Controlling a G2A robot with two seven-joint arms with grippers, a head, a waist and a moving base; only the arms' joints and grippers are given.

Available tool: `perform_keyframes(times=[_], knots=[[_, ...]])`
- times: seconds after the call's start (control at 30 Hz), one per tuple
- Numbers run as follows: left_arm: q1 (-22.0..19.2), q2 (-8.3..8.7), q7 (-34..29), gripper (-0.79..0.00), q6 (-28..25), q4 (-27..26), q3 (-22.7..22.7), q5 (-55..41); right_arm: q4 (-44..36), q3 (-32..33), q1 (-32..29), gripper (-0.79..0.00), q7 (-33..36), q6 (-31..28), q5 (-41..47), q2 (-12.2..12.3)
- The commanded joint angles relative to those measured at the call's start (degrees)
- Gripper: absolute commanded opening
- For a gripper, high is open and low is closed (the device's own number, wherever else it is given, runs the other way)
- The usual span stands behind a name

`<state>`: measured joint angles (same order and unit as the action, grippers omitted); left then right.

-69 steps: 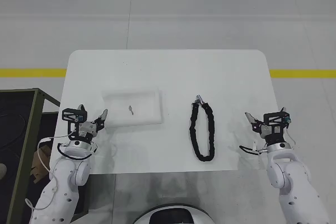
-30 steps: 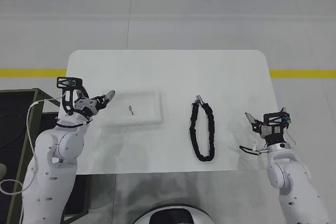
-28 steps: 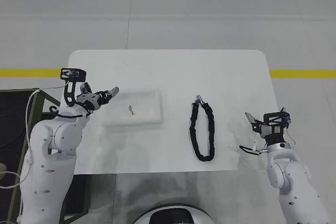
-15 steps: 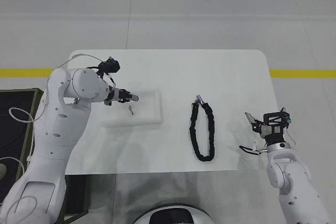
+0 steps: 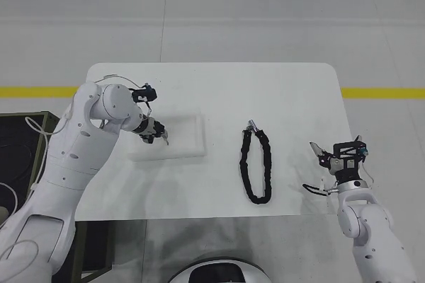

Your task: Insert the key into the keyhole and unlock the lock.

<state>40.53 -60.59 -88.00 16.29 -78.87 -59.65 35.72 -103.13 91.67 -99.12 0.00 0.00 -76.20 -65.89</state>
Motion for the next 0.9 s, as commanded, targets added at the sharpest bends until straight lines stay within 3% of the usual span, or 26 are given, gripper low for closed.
perform_keyframes(times=[0.0, 0.2, 0.3, 0.5, 0.63, 0.67, 0.73, 0.77, 0.87], knots=[[-0.06, 0.46, 0.00, -0.493, 0.00, -0.16, 0.33, -0.34, 0.00, 0.00, 0.00, 0.000, 0.00, 0.00, 0.00, 0.00], [0.41, 0.93, 0.84, -0.517, 0.84, -0.49, -0.17, -2.46, 0.00, 0.00, 0.00, 0.000, 0.00, 0.00, 0.00, 0.00], [0.44, 0.94, 1.73, -0.588, 1.73, -0.56, -0.06, -3.30, 0.00, 0.00, 0.00, 0.000, 0.00, 0.00, 0.00, 0.00], [-0.08, 0.67, 3.45, -0.634, 3.45, -0.09, 1.24, -3.67, 0.00, 0.00, 0.00, 0.000, 0.00, 0.00, 0.00, 0.00], [-0.58, 0.40, 3.78, -0.616, 3.77, 0.48, 2.77, -2.63, 0.00, 0.00, 0.00, 0.000, 0.00, 0.00, 0.00, 0.00], [-0.74, 0.35, 3.71, -0.631, 3.71, 0.62, 3.02, -2.49, 0.00, 0.00, 0.00, 0.000, 0.00, 0.00, 0.00, 0.00], [-0.98, 0.27, 4.00, -0.760, 3.99, 0.70, 3.17, -2.40, 0.00, 0.00, 0.00, 0.000, 0.00, 0.00, 0.00, 0.00], [-1.00, 0.25, 4.06, -0.785, 4.05, 0.73, 3.27, -2.25, 0.00, 0.00, 0.00, 0.000, 0.00, 0.00, 0.00, 0.00], [-1.15, 0.22, 4.05, -0.785, 4.04, 0.73, 3.45, -1.75, 0.00, 0.00, 0.00, 0.000, 0.00, 0.00, 0.00, 0.00]])
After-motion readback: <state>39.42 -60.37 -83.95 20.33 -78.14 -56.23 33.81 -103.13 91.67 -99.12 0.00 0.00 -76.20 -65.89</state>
